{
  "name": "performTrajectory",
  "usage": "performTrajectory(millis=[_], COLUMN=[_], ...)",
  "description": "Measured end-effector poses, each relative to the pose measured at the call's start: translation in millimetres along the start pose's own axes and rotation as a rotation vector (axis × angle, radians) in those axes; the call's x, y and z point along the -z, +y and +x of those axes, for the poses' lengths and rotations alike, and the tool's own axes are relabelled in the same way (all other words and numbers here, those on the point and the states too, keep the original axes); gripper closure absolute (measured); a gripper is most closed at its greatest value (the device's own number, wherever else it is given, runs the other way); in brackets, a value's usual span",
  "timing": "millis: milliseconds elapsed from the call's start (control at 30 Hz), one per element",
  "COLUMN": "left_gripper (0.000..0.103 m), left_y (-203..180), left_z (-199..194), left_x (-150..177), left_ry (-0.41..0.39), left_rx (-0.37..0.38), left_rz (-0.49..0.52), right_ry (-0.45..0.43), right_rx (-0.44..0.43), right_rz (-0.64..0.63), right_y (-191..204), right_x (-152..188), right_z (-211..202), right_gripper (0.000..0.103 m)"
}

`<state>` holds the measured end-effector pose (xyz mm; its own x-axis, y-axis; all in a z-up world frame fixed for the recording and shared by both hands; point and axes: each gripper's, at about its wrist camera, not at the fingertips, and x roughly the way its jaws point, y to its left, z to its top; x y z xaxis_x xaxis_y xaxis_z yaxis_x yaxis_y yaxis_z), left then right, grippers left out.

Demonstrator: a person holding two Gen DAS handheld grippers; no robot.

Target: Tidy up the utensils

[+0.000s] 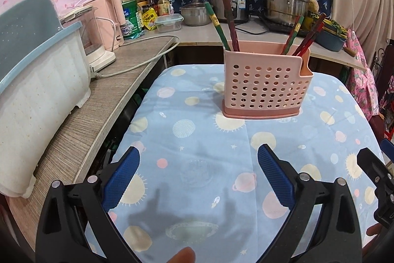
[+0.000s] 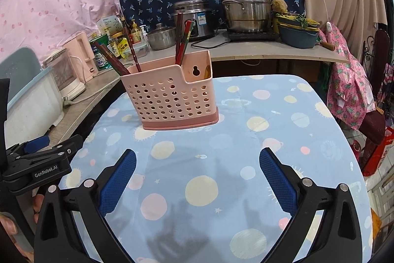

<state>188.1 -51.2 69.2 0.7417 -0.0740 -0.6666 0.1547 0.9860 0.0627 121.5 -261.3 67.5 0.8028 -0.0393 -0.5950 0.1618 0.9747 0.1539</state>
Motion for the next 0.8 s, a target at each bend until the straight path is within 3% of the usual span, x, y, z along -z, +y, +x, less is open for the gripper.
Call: performTrajectory(millis=[800], left_gripper=[0.010], left_y=[-7], left_z=[10], left_x=[9], left_ry=[0.019], left_rx=[-0.014], left_rz=[0.035], right_ry=[0.037], right_rx=[0.028], right_rz=[-0.010], right_y=[-1], right_x=[10], right_z=[12], right_gripper=[0.006])
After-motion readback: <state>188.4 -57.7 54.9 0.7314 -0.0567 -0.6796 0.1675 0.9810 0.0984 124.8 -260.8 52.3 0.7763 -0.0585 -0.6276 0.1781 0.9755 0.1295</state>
